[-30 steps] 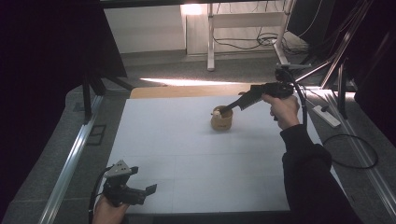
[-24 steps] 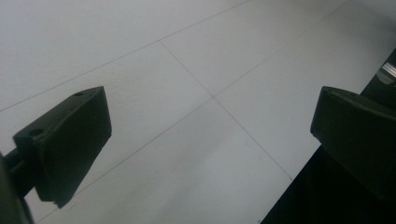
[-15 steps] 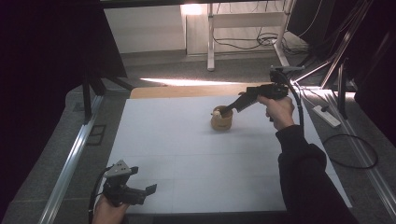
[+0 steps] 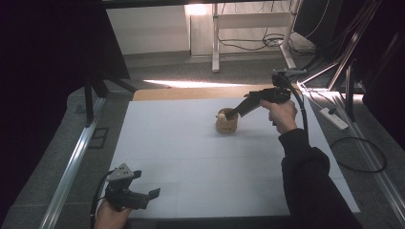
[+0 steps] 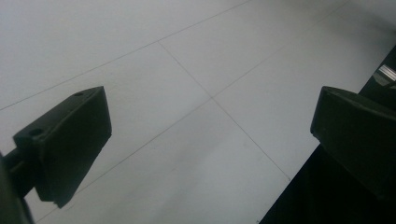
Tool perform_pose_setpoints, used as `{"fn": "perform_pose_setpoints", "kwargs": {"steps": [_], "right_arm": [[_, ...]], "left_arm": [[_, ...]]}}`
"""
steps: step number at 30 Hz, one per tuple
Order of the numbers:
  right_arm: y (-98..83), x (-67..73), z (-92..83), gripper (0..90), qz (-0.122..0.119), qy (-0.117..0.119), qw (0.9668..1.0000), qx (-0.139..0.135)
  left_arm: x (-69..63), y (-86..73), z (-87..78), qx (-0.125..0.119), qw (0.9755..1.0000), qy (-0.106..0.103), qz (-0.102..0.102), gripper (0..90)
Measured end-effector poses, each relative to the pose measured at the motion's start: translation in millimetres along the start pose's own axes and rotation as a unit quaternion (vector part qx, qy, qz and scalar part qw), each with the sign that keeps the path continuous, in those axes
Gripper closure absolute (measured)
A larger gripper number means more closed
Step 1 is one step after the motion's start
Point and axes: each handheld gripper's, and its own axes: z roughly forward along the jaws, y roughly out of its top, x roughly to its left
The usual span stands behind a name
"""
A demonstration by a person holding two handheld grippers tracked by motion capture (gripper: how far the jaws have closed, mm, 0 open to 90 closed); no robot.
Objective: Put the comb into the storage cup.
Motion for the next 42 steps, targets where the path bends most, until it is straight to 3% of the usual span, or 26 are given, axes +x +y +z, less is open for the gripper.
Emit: {"fn": "perform_pose_setpoints", "kwargs": {"steps": [23, 32, 37, 42], "right_arm": [[-5.4, -16.4, 5.6, 83.0, 0.007, 0.005, 0.9999, 0.008], [-8.4, -9.5, 12.1, 75.1, -0.033, -0.023, 0.9990, 0.019], [-9.3, -5.4, 12.3, 64.7, -0.050, -0.026, 0.9982, 0.018], [-10.2, 1.6, 12.8, 56.6, -0.073, -0.045, 0.9962, 0.017]], "left_arm": [[0.6, 0.3, 0.3, 0.002, 1.0000, -0.003, -0.001, 0.0], [1.4, 0.0, 0.2, 0.000, 1.0000, -0.005, -0.004, 0.0], [1.8, 0.1, 0.1, 0.000, 1.0000, -0.007, -0.004, 0.0], [1.7, 0.1, 0.2, 0.001, 1.0000, -0.007, -0.004, 0.0]]}}
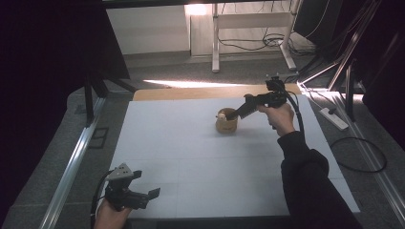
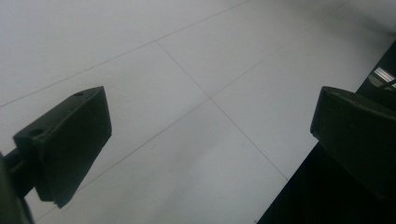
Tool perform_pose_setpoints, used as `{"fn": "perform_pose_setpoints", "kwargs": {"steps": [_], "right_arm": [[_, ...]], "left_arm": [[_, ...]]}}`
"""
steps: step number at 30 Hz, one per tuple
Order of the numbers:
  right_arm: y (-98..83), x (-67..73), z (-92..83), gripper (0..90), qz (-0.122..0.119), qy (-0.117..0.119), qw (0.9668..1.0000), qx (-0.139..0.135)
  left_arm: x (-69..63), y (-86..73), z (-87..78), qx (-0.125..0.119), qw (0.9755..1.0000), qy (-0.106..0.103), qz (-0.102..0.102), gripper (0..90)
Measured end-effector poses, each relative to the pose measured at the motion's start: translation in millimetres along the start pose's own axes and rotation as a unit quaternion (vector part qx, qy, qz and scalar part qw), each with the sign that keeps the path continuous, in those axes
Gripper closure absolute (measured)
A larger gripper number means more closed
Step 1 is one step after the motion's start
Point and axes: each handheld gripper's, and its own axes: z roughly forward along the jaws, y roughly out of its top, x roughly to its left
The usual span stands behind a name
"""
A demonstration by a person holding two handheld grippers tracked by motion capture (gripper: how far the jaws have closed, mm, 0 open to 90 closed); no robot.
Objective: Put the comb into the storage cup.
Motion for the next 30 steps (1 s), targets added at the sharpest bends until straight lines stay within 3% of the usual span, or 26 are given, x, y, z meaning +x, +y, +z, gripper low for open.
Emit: {"fn": "perform_pose_setpoints", "kwargs": {"steps": [8, 14, 30], "right_arm": [[-0.9, 1.9, 0.9, 45.5, -0.022, -0.024, 0.9994, 0.008], [-1.5, 3.8, 0.8, 38.2, -0.028, -0.028, 0.9992, 0.008], [-2.7, 14.3, -0.2, 26.4, -0.078, -0.053, 0.9954, 0.018]], "left_arm": [[0.1, 0.0, -0.1, 0.000, 1.0000, 0.000, -0.001, 0.0], [0.1, 0.0, 0.0, 0.000, 1.0000, -0.001, 0.000, 0.0], [0.3, -0.1, -0.1, 0.000, 1.0000, -0.003, 0.000, 0.0]]}}
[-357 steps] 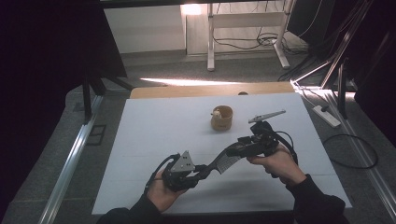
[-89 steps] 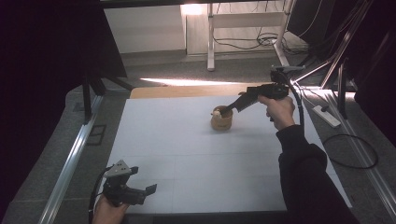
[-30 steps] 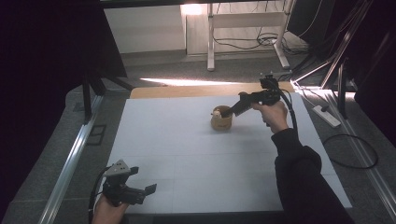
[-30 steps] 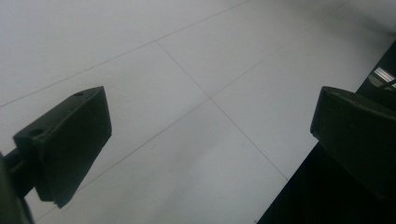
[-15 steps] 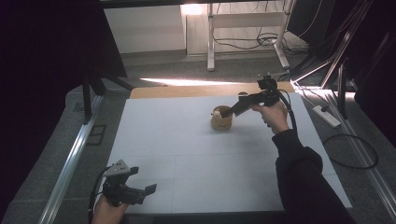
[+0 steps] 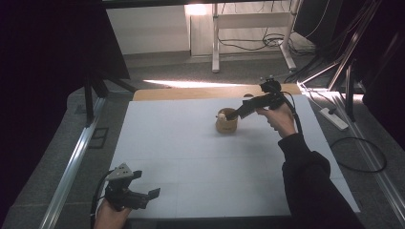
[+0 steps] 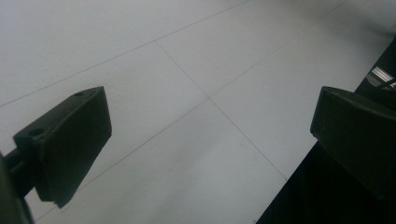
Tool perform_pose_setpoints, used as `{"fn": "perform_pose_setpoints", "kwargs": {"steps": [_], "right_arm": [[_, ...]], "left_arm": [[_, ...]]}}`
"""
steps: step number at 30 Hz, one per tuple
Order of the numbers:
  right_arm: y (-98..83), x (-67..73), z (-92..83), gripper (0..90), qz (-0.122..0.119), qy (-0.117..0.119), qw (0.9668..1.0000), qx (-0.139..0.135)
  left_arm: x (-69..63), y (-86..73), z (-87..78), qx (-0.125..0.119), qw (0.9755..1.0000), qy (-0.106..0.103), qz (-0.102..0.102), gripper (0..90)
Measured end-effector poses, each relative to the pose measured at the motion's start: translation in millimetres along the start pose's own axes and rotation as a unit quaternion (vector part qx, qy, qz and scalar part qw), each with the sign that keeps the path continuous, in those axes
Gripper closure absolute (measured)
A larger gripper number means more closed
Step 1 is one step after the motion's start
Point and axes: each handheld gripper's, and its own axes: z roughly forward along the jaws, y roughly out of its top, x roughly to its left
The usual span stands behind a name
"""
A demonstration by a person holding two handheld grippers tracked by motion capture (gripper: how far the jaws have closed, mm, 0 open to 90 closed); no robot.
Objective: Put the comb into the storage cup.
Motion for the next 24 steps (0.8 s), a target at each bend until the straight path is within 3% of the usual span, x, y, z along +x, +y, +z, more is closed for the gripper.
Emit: {"fn": "perform_pose_setpoints", "kwargs": {"steps": [5, 11, 24], "right_arm": [[-0.4, 2.4, -0.7, 22.1, -0.009, -0.010, 0.9999, 0.008], [-0.3, 4.5, -3.3, 19.4, -0.013, 0.005, 0.9999, 0.004], [-1.2, 9.1, -11.6, 14.7, -0.042, 0.002, 0.9991, -0.007]], "left_arm": [[0.0, 0.0, 0.0, 0.000, 1.0000, 0.000, 0.000, 0.0], [0.0, 0.1, 0.1, 0.000, 1.0000, 0.000, 0.000, 0.0], [0.0, 0.1, 0.1, 0.000, 1.0000, -0.001, 0.000, 0.0]]}}
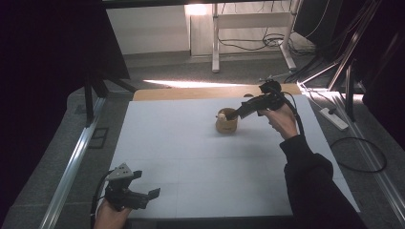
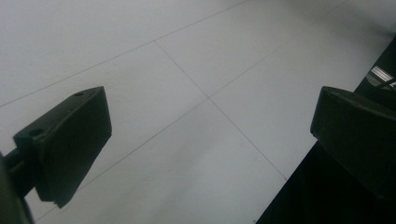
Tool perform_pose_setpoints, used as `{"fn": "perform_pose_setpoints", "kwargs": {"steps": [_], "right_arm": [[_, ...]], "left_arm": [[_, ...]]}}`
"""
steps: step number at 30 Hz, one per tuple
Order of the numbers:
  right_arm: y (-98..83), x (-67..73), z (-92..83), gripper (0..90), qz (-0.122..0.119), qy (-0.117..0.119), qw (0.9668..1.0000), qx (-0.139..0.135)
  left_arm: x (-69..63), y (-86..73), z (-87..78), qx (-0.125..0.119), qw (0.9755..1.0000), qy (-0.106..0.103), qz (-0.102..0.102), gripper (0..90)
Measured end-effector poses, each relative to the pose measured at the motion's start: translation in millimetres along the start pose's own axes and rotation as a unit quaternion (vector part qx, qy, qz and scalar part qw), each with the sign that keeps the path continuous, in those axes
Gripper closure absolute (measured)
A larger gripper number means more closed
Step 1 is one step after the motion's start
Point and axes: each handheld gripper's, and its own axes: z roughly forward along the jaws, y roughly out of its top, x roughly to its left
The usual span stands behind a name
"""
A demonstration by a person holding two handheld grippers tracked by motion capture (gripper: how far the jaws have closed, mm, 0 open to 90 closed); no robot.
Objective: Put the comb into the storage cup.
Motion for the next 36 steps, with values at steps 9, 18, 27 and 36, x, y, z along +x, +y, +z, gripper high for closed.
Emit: {"fn": "perform_pose_setpoints", "kwargs": {"steps": [9, 18, 27, 36], "right_arm": [[-1.6, 4.0, -7.1, 9.5, -0.015, 0.004, 0.9998, -0.008], [-5.5, 6.5, -9.3, 5.7, -0.029, -0.002, 0.9993, -0.021], [-11.0, 8.2, -14.2, 5.2, -0.046, 0.000, 0.9983, -0.036], [-18.9, 9.6, -17.6, 4.8, -0.052, 0.001, 0.9979, -0.040]], "left_arm": [[-0.2, 0.2, 0.3, 0.001, 1.0000, -0.001, 0.001, 0.0], [-0.2, 0.2, 0.3, 0.001, 1.0000, 0.000, 0.001, 0.0], [-0.3, 0.3, 0.5, 0.001, 1.0000, 0.000, 0.001, 0.0], [0.0, 0.3, 0.4, 0.001, 1.0000, -0.001, 0.000, 0.0]]}}
